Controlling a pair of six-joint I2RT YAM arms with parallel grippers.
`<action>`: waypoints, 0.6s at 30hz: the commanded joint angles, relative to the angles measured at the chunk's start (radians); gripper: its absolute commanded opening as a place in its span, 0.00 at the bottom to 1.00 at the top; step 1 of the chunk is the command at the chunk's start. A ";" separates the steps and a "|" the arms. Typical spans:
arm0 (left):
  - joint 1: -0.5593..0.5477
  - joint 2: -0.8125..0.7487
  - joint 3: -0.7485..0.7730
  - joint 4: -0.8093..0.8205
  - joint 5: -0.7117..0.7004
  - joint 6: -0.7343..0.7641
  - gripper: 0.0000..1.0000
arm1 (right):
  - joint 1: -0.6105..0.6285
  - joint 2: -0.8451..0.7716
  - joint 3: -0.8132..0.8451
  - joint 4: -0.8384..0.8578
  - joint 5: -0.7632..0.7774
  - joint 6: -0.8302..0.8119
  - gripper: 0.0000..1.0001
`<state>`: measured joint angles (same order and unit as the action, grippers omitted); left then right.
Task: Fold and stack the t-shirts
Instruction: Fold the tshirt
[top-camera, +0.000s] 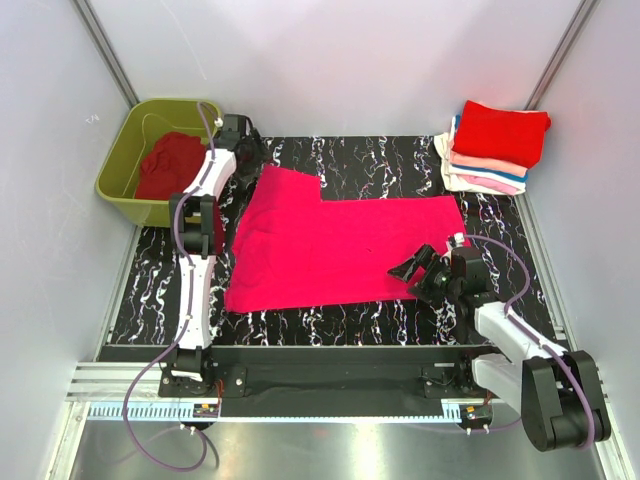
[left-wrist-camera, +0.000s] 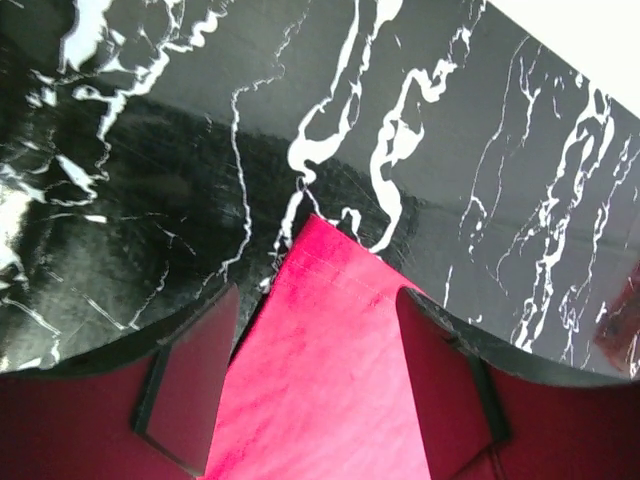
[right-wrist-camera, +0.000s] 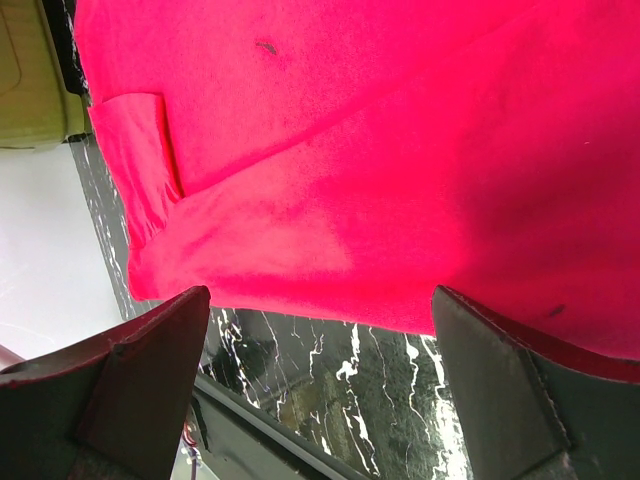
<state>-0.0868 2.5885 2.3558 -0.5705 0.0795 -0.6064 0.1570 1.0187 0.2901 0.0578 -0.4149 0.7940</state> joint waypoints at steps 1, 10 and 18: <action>-0.021 0.002 -0.009 0.007 0.065 -0.041 0.70 | 0.004 0.012 0.011 0.048 -0.028 -0.001 0.99; -0.048 0.024 -0.030 -0.029 0.032 -0.032 0.67 | 0.004 0.020 0.012 0.053 -0.035 -0.004 0.99; -0.067 0.019 -0.020 -0.060 -0.010 0.034 0.55 | 0.004 0.035 0.017 0.057 -0.039 -0.006 1.00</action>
<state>-0.1459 2.5950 2.3322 -0.5938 0.0944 -0.6113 0.1570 1.0504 0.2901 0.0685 -0.4377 0.7937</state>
